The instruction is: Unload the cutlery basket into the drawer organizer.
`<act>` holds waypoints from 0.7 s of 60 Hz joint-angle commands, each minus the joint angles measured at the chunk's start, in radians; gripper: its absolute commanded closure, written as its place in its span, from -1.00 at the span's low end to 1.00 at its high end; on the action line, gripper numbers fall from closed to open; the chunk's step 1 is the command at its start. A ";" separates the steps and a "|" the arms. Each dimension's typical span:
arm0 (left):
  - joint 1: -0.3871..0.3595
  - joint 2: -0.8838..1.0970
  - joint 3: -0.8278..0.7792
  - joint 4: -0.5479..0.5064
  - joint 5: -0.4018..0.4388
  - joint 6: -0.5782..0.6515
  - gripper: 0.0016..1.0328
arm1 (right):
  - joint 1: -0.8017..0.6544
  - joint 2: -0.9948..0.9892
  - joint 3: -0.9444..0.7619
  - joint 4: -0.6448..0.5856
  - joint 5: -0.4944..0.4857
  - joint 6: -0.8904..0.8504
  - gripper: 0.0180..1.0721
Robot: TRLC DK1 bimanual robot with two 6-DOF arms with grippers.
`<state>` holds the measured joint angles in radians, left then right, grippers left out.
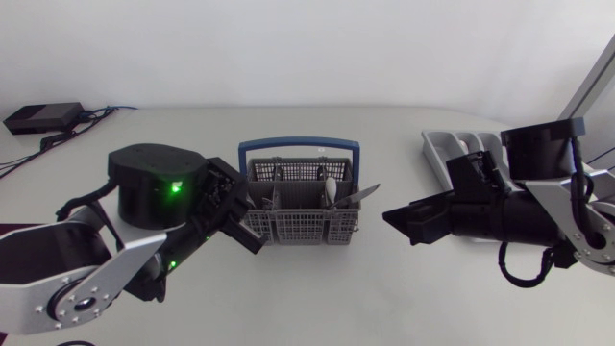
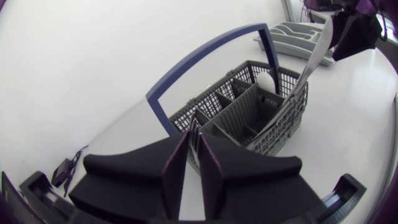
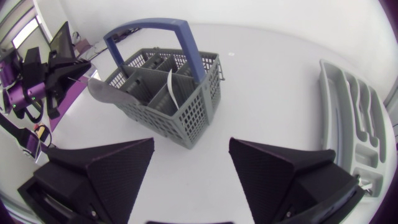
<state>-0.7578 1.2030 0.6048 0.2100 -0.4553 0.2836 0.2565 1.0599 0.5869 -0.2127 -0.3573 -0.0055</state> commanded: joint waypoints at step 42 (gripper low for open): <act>0.008 -0.056 0.046 0.086 -0.033 0.129 0.93 | 0.018 -0.008 -0.029 -0.004 0.009 -0.017 -0.65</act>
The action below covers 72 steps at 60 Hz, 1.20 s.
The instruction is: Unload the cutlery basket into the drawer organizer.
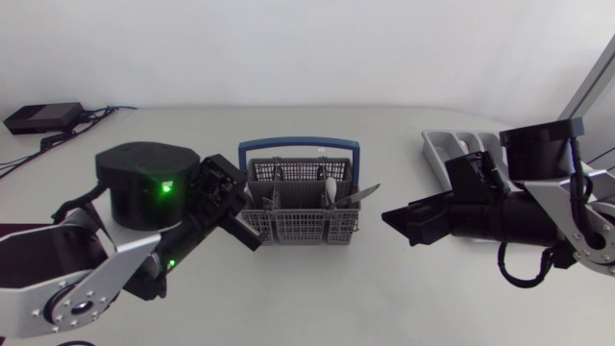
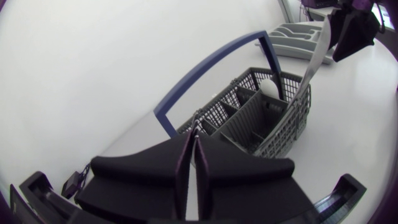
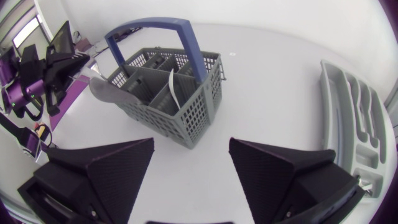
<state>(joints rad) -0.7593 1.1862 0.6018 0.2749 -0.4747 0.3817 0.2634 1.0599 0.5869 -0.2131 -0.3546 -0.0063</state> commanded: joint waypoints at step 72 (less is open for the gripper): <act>0.126 -0.313 0.395 -0.424 0.304 -0.322 0.93 | 0.183 -0.298 0.134 -0.160 0.149 -0.089 -0.66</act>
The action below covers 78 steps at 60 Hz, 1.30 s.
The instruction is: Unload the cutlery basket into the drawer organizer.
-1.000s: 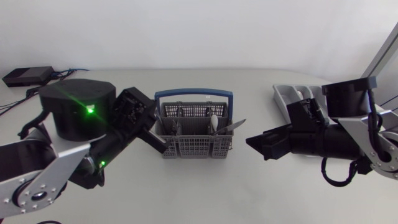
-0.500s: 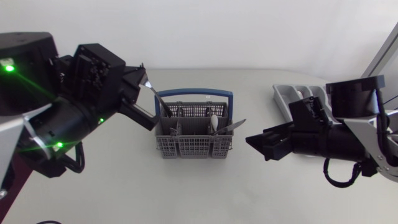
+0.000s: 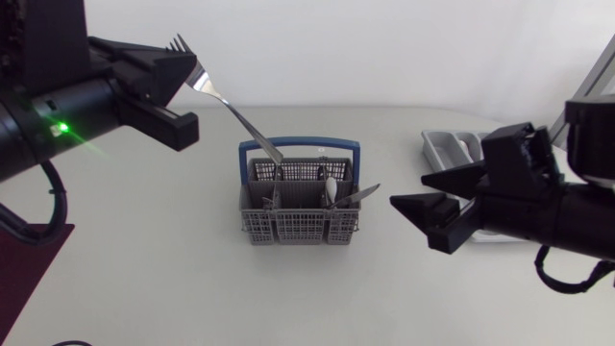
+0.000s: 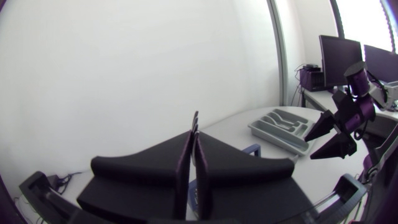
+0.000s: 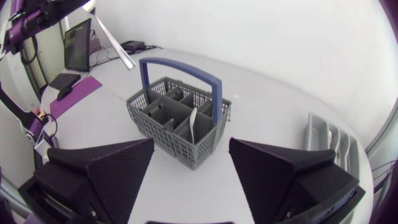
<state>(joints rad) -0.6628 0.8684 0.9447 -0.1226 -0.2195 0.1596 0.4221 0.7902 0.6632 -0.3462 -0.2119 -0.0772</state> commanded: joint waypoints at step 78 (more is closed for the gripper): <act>0.071 0.425 0.301 -0.232 0.500 -0.313 0.93 | 0.316 0.365 0.342 0.052 0.094 -0.062 -0.65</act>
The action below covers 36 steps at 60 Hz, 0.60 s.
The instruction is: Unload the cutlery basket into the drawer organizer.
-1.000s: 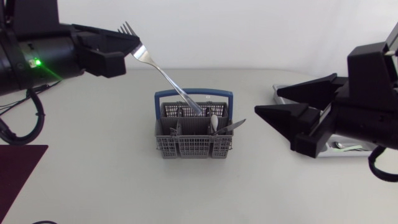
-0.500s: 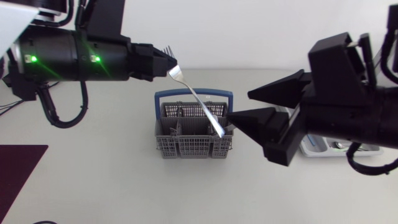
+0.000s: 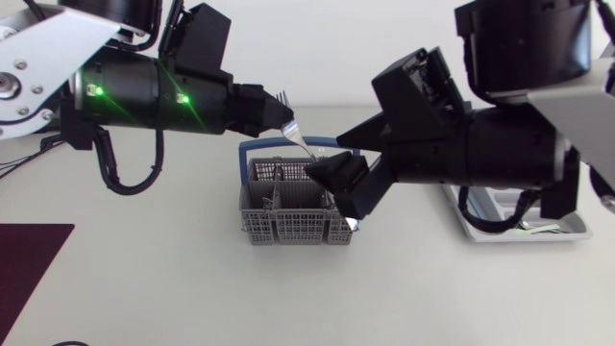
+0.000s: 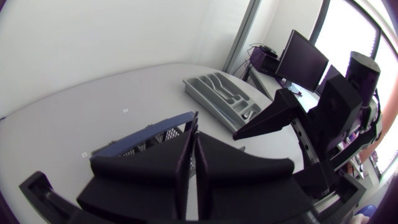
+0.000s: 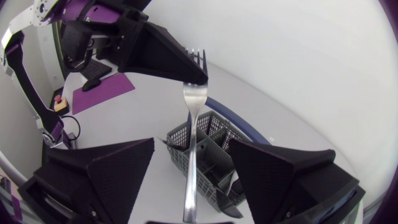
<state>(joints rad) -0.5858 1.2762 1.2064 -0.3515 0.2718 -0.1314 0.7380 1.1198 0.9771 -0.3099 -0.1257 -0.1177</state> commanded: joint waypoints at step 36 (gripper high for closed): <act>-0.005 0.020 0.036 -0.003 0.009 -0.024 0.93 | -0.009 0.123 0.046 0.072 0.063 -0.056 -0.08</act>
<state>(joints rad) -0.5858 1.2858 1.2072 -0.3550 0.2726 -0.1314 0.7368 1.2190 0.9943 -0.2531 -0.0734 -0.1589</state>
